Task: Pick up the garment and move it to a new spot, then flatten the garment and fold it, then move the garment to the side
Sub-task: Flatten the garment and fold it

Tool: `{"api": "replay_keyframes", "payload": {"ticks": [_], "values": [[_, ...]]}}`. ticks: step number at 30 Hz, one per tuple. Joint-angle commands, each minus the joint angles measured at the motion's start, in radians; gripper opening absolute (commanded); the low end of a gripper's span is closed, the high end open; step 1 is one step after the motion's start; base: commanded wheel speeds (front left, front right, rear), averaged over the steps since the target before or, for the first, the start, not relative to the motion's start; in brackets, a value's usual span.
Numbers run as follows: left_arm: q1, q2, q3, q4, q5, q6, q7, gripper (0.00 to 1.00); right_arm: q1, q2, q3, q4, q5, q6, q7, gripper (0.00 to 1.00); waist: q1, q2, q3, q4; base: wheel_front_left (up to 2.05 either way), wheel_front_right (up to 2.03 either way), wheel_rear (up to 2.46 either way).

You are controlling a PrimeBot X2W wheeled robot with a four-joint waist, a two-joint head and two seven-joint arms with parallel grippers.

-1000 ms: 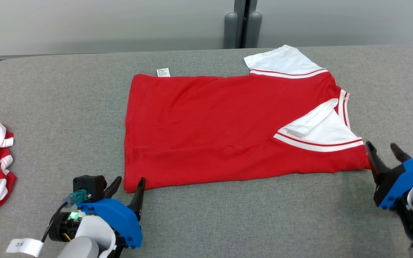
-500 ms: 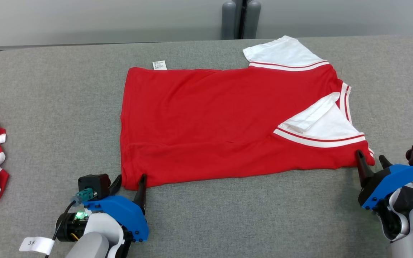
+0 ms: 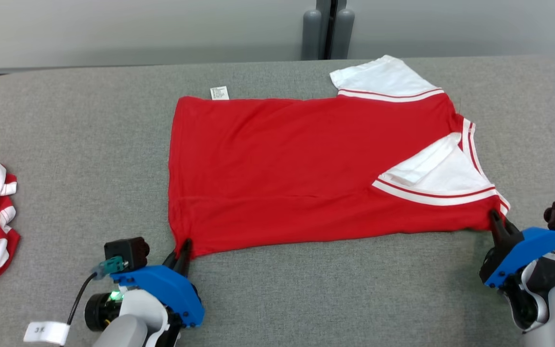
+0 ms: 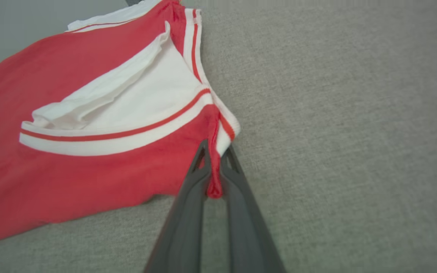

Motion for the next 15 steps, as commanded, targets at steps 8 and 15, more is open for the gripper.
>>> {"api": "replay_keyframes", "payload": {"ticks": [8,15], "values": [[0.160,0.035,0.017,-0.144,-0.043,0.030,0.013,0.00,0.185,0.000,0.019,-0.198,0.089,0.000,0.049,0.00,-0.0001,-0.0001,-0.066,-0.011,0.00,0.00,0.00],[0.283,0.060,0.013,-0.302,-0.064,0.083,0.061,0.00,0.331,0.000,0.010,-0.327,0.172,0.000,0.126,0.00,-0.0001,-0.0001,-0.092,0.007,0.00,0.00,0.00]]}}
